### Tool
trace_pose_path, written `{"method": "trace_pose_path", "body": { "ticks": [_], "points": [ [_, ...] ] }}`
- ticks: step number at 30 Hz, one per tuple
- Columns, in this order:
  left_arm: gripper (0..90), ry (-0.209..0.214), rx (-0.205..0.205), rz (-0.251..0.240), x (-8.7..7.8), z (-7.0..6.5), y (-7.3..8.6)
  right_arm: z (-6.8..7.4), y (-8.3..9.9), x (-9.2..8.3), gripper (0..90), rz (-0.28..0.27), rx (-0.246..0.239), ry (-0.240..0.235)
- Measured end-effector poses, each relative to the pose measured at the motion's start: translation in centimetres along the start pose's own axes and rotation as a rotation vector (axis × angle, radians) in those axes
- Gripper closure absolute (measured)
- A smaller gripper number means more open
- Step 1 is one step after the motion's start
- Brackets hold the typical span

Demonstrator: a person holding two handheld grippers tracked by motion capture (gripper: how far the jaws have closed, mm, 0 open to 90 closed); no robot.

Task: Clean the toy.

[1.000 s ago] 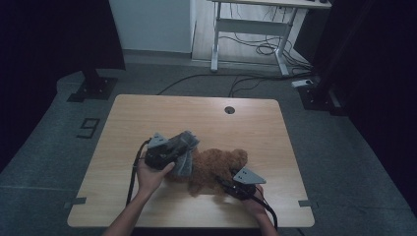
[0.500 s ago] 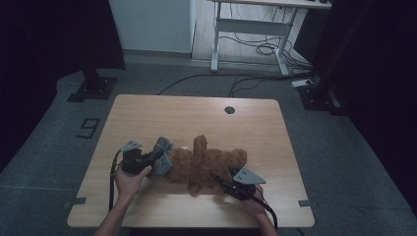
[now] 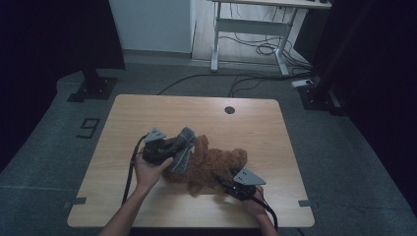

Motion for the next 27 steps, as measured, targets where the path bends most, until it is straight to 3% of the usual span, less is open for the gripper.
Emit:
{"method": "trace_pose_path", "body": {
  "ticks": [2,3,4,6,9,13,15,20,24,27],
  "points": [
    [76.4,-0.010,0.008,0.017,0.8,-0.1,-0.1,0.0,0.0,0.0,54.3,0.002,-0.004,0.001],
    [76.4,-0.018,0.001,0.060,2.2,0.2,0.3,0.0,0.0,0.0,54.2,0.000,-0.012,0.003],
    [76.4,-0.018,0.001,0.060,2.2,0.2,0.3,0.0,0.0,0.0,54.2,0.000,-0.012,0.003],
    [76.6,0.010,-0.049,0.075,2.7,0.8,1.1,0.1,0.0,0.0,54.2,0.005,-0.023,0.003],
    [77.1,0.030,-0.055,0.081,2.5,0.9,1.9,0.1,0.0,0.0,53.6,0.005,-0.034,0.002],
    [78.0,0.057,-0.080,0.030,1.3,0.6,3.4,0.4,-0.3,-0.3,39.7,0.029,-0.053,-0.007],
    [78.3,0.060,-0.073,0.005,0.9,0.3,4.0,0.4,-0.6,-0.7,33.0,0.037,-0.039,-0.019],
    [78.4,0.060,-0.069,-0.046,0.1,-0.3,5.0,0.5,-1.3,-1.7,29.4,0.035,-0.030,-0.027],
    [78.4,0.057,-0.057,-0.088,-0.5,-0.7,5.7,0.5,-3.0,-3.1,25.6,-0.003,-0.011,-0.023],
    [78.4,0.047,-0.038,-0.105,-0.8,-1.1,6.0,0.5,-5.9,-4.8,22.8,-0.088,-0.003,-0.004]
  ]
}}
Point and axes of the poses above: each handheld gripper's, and its own axes: x roughly forward along the jaws, y roughly out of its underside, z roughly to its left, the point moved 5 cm from there along x, roughly forward along the jaws, and after that the axes turned 13 degrees about -y, right-handed, at the moved point
